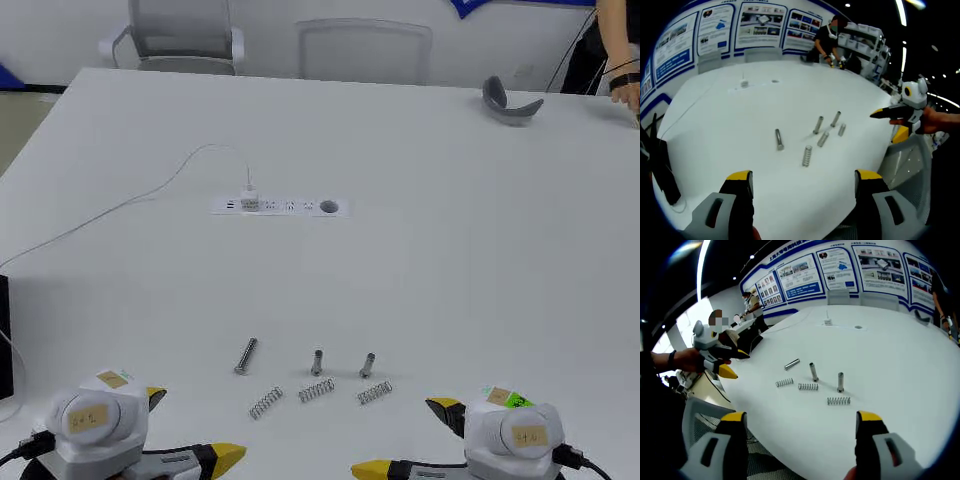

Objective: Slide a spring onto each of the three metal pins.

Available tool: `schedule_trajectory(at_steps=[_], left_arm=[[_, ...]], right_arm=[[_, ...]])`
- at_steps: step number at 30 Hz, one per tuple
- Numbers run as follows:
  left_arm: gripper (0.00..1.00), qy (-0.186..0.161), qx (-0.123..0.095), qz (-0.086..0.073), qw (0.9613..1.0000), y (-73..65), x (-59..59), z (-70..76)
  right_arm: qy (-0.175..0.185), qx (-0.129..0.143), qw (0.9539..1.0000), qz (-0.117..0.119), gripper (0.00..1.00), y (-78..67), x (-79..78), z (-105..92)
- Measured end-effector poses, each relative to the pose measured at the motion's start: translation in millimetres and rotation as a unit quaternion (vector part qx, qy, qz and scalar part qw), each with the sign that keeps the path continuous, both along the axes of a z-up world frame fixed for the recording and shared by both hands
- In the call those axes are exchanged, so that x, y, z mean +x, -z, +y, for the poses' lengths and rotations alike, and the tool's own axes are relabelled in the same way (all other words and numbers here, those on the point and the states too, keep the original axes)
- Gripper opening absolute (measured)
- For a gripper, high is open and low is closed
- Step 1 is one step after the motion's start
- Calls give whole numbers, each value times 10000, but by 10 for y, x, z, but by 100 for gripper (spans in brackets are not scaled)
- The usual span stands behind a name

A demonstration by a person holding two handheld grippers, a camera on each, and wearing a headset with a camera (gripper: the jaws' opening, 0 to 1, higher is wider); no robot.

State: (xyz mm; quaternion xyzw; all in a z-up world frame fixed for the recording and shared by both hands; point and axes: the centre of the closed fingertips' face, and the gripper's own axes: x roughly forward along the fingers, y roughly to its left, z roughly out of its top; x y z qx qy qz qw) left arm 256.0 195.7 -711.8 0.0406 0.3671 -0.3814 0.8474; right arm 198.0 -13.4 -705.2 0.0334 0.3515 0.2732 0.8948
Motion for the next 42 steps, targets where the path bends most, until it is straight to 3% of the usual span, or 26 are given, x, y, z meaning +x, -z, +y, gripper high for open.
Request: schedule_trajectory(at_steps=[14,31,42], left_arm=[[81,146,51,76,9999,38,189,-70],[75,150,21,91,9998,34,461,-225],[66,85,87,153,9998,73,630,-251]], right_arm=[[97,-5,9999,84,92,30,-111,3],[257,80,9996,95,90,9,-125,-72],[359,103,9993,82,89,-8,-125,-104]])
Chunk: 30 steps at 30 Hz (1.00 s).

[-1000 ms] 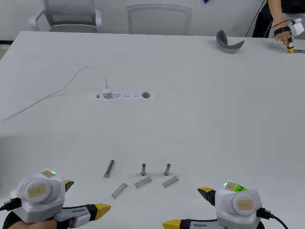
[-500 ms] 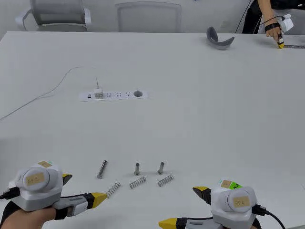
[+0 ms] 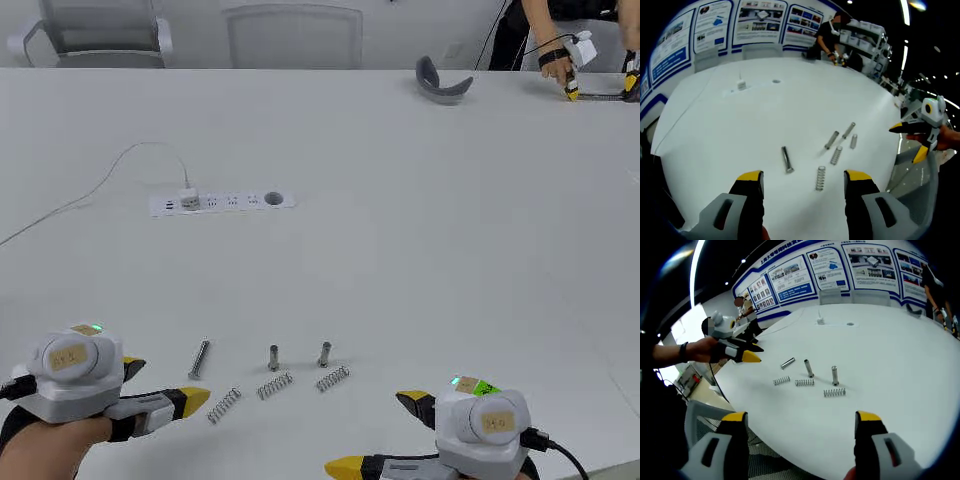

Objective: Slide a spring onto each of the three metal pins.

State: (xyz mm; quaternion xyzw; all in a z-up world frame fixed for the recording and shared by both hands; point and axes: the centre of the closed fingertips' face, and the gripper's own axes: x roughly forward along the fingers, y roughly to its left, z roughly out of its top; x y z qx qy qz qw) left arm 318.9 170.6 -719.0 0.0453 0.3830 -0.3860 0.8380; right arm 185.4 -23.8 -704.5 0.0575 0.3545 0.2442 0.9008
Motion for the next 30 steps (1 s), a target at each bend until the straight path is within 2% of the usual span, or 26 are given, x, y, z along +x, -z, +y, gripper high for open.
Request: schedule_trajectory(at_steps=[4,14,20,23,30], left_arm=[[64,-4,22,3,10000,33,71,-14],[59,-22,129,132,9998,167,184,-71],[55,-90,96,318,9994,284,255,-126],[54,-168,-46,445,9989,330,302,-183],[47,-282,-22,548,9981,465,412,-249]], right_arm=[[34,15,10000,23,89,9,-4,-11],[106,46,9999,34,89,-3,-2,-39],[110,65,9999,31,89,-10,7,-35],[115,71,9999,40,89,-10,9,-34],[104,84,9999,75,89,2,2,-23]])
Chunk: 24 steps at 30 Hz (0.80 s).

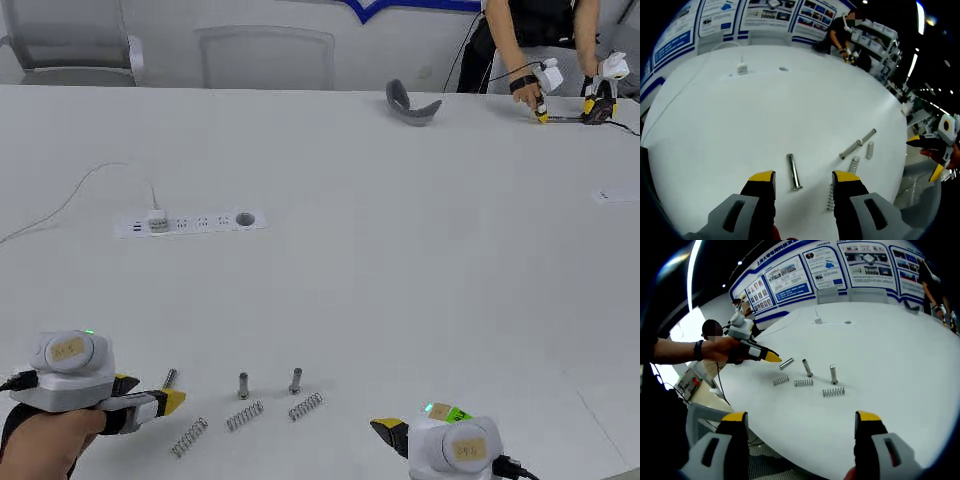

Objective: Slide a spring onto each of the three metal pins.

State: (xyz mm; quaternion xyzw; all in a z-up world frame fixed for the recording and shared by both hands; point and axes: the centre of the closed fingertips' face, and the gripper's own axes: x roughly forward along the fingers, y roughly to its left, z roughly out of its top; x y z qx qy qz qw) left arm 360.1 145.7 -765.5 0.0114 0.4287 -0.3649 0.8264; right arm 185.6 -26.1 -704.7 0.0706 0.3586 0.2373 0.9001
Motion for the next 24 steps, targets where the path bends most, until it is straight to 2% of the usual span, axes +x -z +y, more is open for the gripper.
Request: schedule_trajectory(at_steps=[6,9,16,19,22,23,24], left_arm=[[36,-218,-58,148,9996,104,91,-46],[33,-251,12,180,9995,172,143,-62],[25,-340,126,215,9991,280,251,-90],[20,-382,158,210,9989,293,262,-98],[19,-344,238,222,9989,335,264,-128],[19,-295,235,153,9992,332,274,-156],[18,-314,319,158,9989,338,270,-146]], right_arm=[[18,12,10000,29,89,23,-5,-16],[41,18,10000,53,89,37,-11,-26],[111,45,9999,110,89,69,-41,-53],[132,42,9998,126,89,78,-45,-66],[156,64,9998,137,89,84,-41,-73],[161,66,9997,142,89,89,-37,-77],[160,68,9997,147,89,93,-36,-77]])
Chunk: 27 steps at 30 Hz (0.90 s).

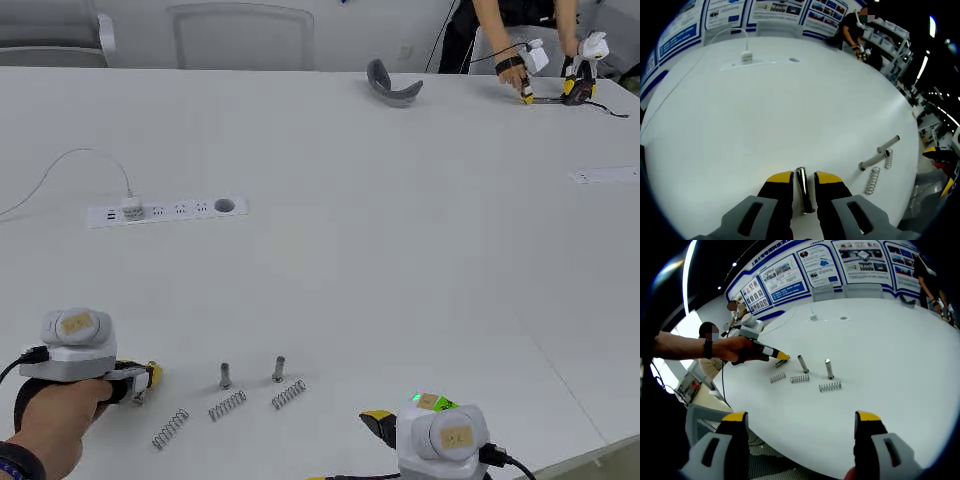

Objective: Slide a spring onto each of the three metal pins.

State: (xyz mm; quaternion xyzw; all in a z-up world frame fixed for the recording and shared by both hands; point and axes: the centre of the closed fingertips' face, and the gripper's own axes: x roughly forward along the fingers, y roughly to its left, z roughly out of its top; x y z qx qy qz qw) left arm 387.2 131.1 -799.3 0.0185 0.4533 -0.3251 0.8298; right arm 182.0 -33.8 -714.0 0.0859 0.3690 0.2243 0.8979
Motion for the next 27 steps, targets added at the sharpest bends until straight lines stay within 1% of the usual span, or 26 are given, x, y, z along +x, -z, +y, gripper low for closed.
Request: schedule_trajectory(at_steps=[3,4,5,7,9,10,11,12,14,16,17,18,19,21,24,27], left_arm=[[16,8,88,-58,9999,-14,-10,-47],[16,8,199,-114,9997,-17,-23,-51],[14,49,297,-218,9993,-13,-10,-57],[12,105,531,-334,9980,-14,-28,-70],[10,161,845,-509,9950,-1,40,-29],[10,172,793,-481,9955,-9,2,-61],[9,143,829,-511,9951,-9,1,-58],[8,32,873,-542,9947,-13,10,-37],[8,27,946,-552,9940,-16,18,-41],[8,41,887,-492,9948,-22,0,-49],[8,-46,809,-396,9959,-26,-31,-50],[8,-92,781,-366,9962,-34,-43,-34],[8,-161,708,-353,9967,-57,-57,-17],[7,-228,614,-364,9972,-89,-65,11],[7,-295,477,-439,9975,-201,-85,61],[7,-358,412,-485,9973,-264,-117,114]], right_arm=[[-15,6,10000,6,89,6,7,10],[-27,14,10000,7,89,8,10,17],[-32,18,10000,10,89,10,12,23],[-45,26,10000,24,89,20,16,37],[-40,46,10000,41,89,26,20,47],[-13,59,10000,58,88,29,21,45],[7,77,10000,57,88,28,26,44],[10,96,9999,54,88,25,28,45],[10,81,10000,40,88,16,30,35],[33,80,10000,30,88,12,29,10],[58,78,10000,24,88,3,27,-9],[73,70,9999,21,88,0,24,-23],[102,63,9999,17,88,-1,20,-47],[153,82,9998,11,88,2,17,-76],[261,155,9995,2,88,-1,19,-100],[306,203,9993,-7,88,-2,28,-95]])
